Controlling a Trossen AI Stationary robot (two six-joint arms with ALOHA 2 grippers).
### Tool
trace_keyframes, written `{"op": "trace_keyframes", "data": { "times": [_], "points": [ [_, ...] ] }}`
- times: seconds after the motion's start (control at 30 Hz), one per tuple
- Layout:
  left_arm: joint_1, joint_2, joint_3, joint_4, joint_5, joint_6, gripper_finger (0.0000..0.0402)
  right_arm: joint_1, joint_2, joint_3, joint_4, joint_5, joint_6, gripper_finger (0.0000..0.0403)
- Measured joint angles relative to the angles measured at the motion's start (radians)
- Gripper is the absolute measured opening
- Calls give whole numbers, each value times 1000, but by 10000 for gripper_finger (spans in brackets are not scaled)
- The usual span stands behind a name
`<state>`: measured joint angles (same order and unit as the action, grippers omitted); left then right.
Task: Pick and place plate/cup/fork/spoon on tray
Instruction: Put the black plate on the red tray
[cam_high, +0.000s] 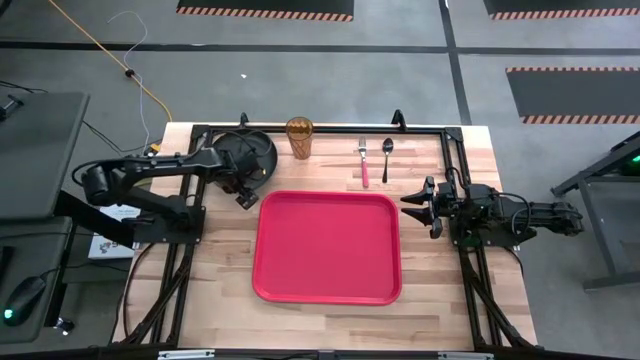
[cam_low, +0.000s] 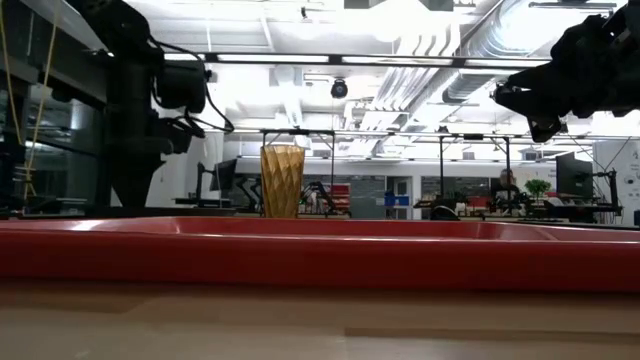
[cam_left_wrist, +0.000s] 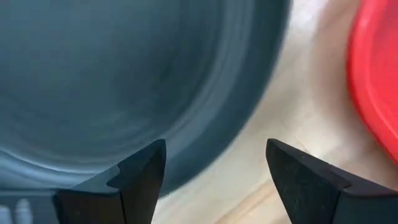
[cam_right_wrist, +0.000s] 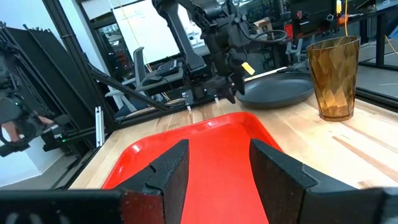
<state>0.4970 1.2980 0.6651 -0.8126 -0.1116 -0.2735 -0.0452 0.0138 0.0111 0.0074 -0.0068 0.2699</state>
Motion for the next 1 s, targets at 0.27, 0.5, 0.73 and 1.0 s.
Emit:
{"op": "trace_keyframes", "data": {
  "times": [0.27,0.5,0.73,1.0],
  "points": [
    [0,87,0,71,-78,-43,261,0,0,0,0,0,0,161],
    [-9,176,5,85,-88,-48,143,0,0,0,0,0,1,161],
    [-30,128,28,51,-133,-109,22,0,0,0,0,0,0,161],
    [-75,-3,255,-244,-227,-194,3,0,0,0,0,0,0,161]
  ]
}}
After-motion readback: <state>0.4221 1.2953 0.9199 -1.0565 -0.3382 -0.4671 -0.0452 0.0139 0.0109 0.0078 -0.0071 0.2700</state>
